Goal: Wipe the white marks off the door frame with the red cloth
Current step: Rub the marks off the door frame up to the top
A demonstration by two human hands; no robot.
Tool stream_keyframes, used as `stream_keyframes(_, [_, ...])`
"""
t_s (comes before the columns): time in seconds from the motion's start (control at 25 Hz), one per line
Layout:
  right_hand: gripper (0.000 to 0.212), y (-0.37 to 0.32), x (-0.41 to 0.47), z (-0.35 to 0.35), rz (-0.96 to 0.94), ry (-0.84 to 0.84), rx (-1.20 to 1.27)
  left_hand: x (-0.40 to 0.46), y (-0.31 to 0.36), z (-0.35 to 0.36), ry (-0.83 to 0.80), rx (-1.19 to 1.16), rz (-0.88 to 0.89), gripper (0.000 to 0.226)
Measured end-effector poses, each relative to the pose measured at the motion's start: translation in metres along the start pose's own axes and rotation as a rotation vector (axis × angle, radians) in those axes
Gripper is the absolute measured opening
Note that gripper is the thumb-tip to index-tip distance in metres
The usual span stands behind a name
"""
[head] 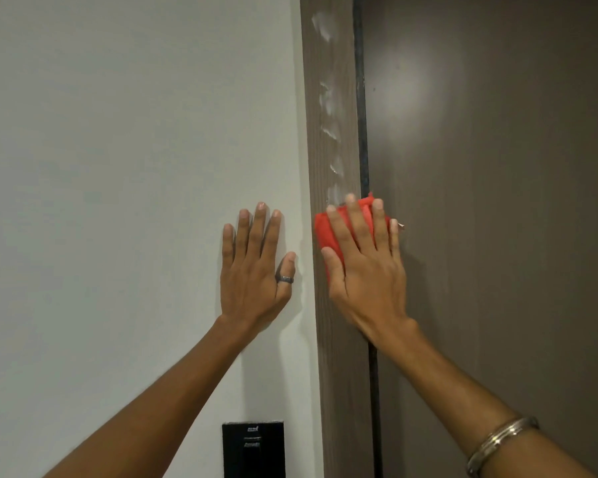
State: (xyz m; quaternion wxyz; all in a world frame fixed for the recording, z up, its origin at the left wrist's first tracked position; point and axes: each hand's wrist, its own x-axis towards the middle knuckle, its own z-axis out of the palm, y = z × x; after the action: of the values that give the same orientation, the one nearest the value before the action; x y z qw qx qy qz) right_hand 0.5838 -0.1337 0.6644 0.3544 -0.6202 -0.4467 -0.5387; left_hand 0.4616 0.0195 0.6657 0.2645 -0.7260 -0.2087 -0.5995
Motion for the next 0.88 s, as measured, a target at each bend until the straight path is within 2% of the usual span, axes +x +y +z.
stream_keyframes(0.16, [0.065, 0.006, 0.017, -0.001, -0.103, -0.001, -0.055, 0.001, 0.001, 0.000, 0.003, -0.002, 0.008, 0.070])
stream_keyframes(0.28, [0.066, 0.005, 0.033, -0.007, 0.000, 0.017, -0.008, 0.002, 0.001, -0.001, -0.002, 0.003, 0.003, 0.071])
stream_keyframes(0.36, [0.066, 0.006, 0.038, -0.006, -0.071, 0.002, -0.045, 0.001, 0.001, -0.002, -0.005, 0.004, 0.001, 0.071])
stream_keyframes(0.48, [0.067, 0.002, 0.046, -0.009, -0.043, -0.008, -0.051, 0.001, 0.001, -0.003, -0.018, -0.003, 0.001, 0.071])
stream_keyframes(0.6, [0.066, 0.004, 0.060, -0.012, -0.130, -0.026, -0.079, 0.005, 0.000, -0.006, -0.024, -0.027, 0.013, 0.071])
stream_keyframes(0.72, [0.066, 0.004, 0.078, -0.017, 0.016, -0.007, 0.004, 0.020, -0.003, -0.008, -0.017, -0.045, 0.012, 0.071])
stream_keyframes(0.84, [0.066, 0.009, 0.089, -0.016, -0.059, -0.017, -0.026, 0.049, -0.004, -0.009, 0.011, -0.065, 0.009, 0.071])
stream_keyframes(0.88, [0.065, 0.006, 0.093, -0.015, -0.025, -0.009, -0.011, 0.060, -0.005, -0.009, 0.018, -0.068, -0.003, 0.071])
